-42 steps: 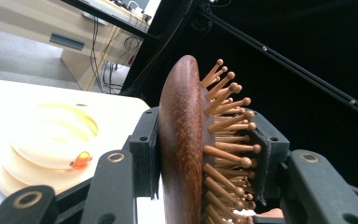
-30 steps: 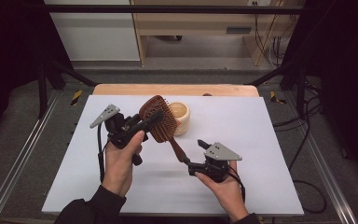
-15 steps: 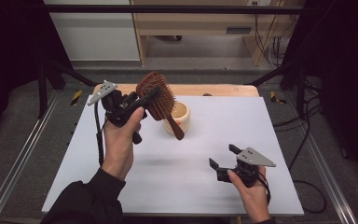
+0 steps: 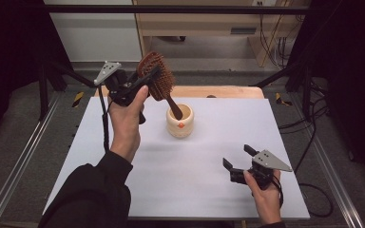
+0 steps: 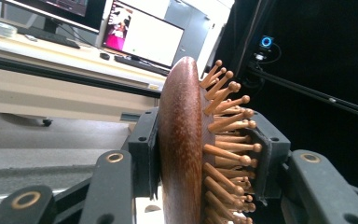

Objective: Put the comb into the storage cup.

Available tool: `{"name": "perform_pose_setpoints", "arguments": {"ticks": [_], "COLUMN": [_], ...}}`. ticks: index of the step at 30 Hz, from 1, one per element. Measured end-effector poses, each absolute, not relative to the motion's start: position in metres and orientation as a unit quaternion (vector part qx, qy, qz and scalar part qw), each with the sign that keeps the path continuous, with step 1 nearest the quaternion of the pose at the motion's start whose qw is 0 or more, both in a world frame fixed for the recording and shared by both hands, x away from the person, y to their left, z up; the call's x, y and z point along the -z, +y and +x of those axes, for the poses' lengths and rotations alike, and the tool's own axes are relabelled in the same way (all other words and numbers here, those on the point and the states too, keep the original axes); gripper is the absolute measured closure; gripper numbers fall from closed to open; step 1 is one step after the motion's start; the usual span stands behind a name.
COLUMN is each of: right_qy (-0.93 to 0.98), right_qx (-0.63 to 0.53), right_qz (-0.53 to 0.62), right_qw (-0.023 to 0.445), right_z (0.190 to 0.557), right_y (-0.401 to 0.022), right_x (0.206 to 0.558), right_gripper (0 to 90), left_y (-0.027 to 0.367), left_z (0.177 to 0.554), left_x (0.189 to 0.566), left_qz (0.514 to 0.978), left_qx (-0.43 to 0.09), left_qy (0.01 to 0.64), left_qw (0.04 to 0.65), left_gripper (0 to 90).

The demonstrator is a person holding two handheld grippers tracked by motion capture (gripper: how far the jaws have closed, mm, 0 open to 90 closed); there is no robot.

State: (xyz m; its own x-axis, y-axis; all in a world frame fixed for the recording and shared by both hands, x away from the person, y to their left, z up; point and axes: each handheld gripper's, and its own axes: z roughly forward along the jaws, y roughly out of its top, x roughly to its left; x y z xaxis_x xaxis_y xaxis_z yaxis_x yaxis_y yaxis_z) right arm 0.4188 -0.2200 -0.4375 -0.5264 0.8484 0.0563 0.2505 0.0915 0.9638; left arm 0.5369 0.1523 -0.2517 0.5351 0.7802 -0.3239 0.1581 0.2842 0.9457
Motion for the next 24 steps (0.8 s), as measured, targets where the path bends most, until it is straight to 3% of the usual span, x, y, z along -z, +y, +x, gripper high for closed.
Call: {"name": "perform_pose_setpoints", "arguments": {"ticks": [24], "right_qy": [0.689], "right_qx": [-0.545], "right_qz": [0.388], "right_qw": [0.280], "right_z": [0.418], "right_y": [-0.217], "right_x": [0.438], "right_gripper": [5.3], "left_y": [0.136], "left_z": [0.578], "left_x": [0.261], "left_qz": [0.559], "left_qx": [-0.263], "left_qy": [0.429], "left_qw": [0.659], "left_gripper": [52.4]}}
